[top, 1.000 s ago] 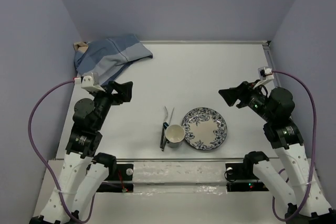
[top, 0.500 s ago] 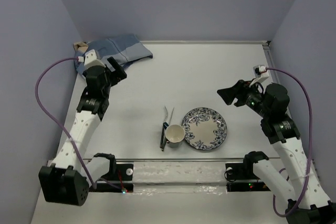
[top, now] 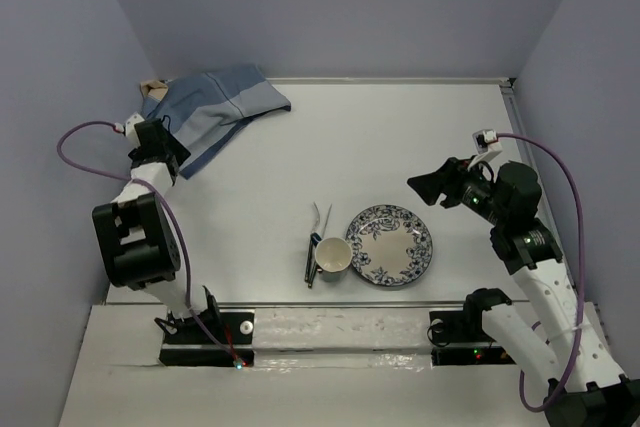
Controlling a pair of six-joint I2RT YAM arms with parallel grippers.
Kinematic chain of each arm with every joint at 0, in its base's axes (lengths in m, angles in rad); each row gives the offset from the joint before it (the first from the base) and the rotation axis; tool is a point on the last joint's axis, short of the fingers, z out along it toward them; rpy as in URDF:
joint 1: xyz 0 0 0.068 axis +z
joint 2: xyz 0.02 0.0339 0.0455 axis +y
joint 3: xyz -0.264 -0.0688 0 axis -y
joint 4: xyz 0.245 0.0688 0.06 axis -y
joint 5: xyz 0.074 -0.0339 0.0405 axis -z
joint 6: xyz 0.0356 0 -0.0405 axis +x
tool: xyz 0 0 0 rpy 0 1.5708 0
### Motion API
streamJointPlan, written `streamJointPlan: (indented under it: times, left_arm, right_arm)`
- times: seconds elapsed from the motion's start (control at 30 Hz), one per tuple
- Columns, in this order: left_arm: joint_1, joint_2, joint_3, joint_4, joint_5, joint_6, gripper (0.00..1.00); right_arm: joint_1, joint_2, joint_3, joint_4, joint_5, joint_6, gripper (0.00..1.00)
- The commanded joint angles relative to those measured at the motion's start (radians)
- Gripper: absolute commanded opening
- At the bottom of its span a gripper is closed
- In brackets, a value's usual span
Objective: Set the dinner table for one person
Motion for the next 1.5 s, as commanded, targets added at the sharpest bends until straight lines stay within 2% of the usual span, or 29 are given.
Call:
streamJointPlan:
  times: [0.0, 0.13, 0.23, 0.33, 0.43, 0.47, 0.5, 0.57, 0.67, 0.8, 0.83, 0.87, 0.97, 1.0, 1.07, 1.1, 1.2, 1.27, 1.3, 1.4, 1.47]
  left_arm:
    - [0.01, 0.112, 0.093, 0.085, 0.054, 0.043, 0.68]
    - [0.012, 0.241, 0.177, 0.055, 0.054, 0.066, 0.67]
    - [0.019, 0.313, 0.217, 0.057, 0.072, 0.045, 0.63]
    - [0.021, 0.363, 0.24, 0.074, 0.11, 0.022, 0.52]
    - [0.019, 0.406, 0.248, 0.084, 0.161, 0.005, 0.24]
    - [0.018, 0.407, 0.237, 0.1, 0.198, -0.003, 0.04]
    - [0.015, 0.404, 0.228, 0.113, 0.218, -0.01, 0.0]
    - [-0.025, 0.377, 0.188, 0.164, 0.296, -0.05, 0.0]
    - [-0.114, 0.323, 0.155, 0.242, 0.34, -0.121, 0.0]
    - [-0.382, 0.291, 0.156, 0.34, 0.416, -0.216, 0.0]
    - [-0.383, 0.291, 0.159, 0.362, 0.422, -0.237, 0.0]
    - [-0.462, 0.3, 0.177, 0.405, 0.431, -0.275, 0.0]
    - [-0.6, 0.358, 0.272, 0.423, 0.459, -0.297, 0.0]
    - [-0.631, 0.373, 0.297, 0.423, 0.468, -0.296, 0.01]
    - [-0.7, 0.41, 0.341, 0.422, 0.488, -0.285, 0.19]
    - [-0.714, 0.418, 0.357, 0.422, 0.494, -0.288, 0.39]
    - [-0.735, 0.398, 0.342, 0.417, 0.485, -0.276, 0.77]
    - [-0.736, 0.328, 0.281, 0.416, 0.447, -0.242, 0.84]
    - [-0.736, 0.296, 0.256, 0.411, 0.421, -0.224, 0.84]
    - [-0.72, 0.133, 0.118, 0.384, 0.205, -0.181, 0.82]
    - [-0.699, 0.006, -0.026, 0.373, 0.114, -0.245, 0.78]
  right_arm:
    - [0.005, -0.002, -0.011, 0.083, -0.046, 0.014, 0.67]
    - [0.005, 0.002, -0.011, 0.089, -0.048, 0.016, 0.67]
    - [0.005, 0.005, -0.005, 0.091, -0.046, 0.013, 0.66]
    - [0.005, 0.008, -0.002, 0.091, -0.052, 0.006, 0.66]
    - [0.005, 0.014, 0.001, 0.091, -0.052, 0.006, 0.66]
    - [0.005, 0.018, 0.001, 0.092, -0.051, 0.008, 0.66]
    - [0.005, 0.021, 0.001, 0.094, -0.051, 0.008, 0.66]
    - [0.005, 0.034, -0.002, 0.112, -0.042, 0.014, 0.66]
    - [0.005, 0.067, 0.001, 0.144, -0.04, 0.028, 0.65]
    - [0.005, 0.161, 0.032, 0.155, 0.007, 0.002, 0.65]
    - [0.005, 0.176, 0.038, 0.155, 0.017, 0.002, 0.65]
    - [0.014, 0.192, 0.046, 0.153, 0.03, -0.007, 0.65]
    - [0.014, 0.255, 0.073, 0.153, 0.082, -0.021, 0.66]
    - [0.014, 0.273, 0.08, 0.155, 0.092, -0.024, 0.66]
    - [0.014, 0.323, 0.095, 0.153, 0.112, -0.033, 0.66]
    - [0.014, 0.339, 0.098, 0.153, 0.134, -0.035, 0.66]
    - [0.014, 0.391, 0.113, 0.157, 0.174, -0.046, 0.68]
    - [0.014, 0.419, 0.13, 0.164, 0.199, -0.049, 0.68]
    - [0.014, 0.452, 0.138, 0.166, 0.208, -0.049, 0.69]
    - [0.014, 0.533, 0.165, 0.19, 0.237, -0.041, 0.69]
    - [0.014, 0.578, 0.184, 0.201, 0.253, -0.035, 0.68]
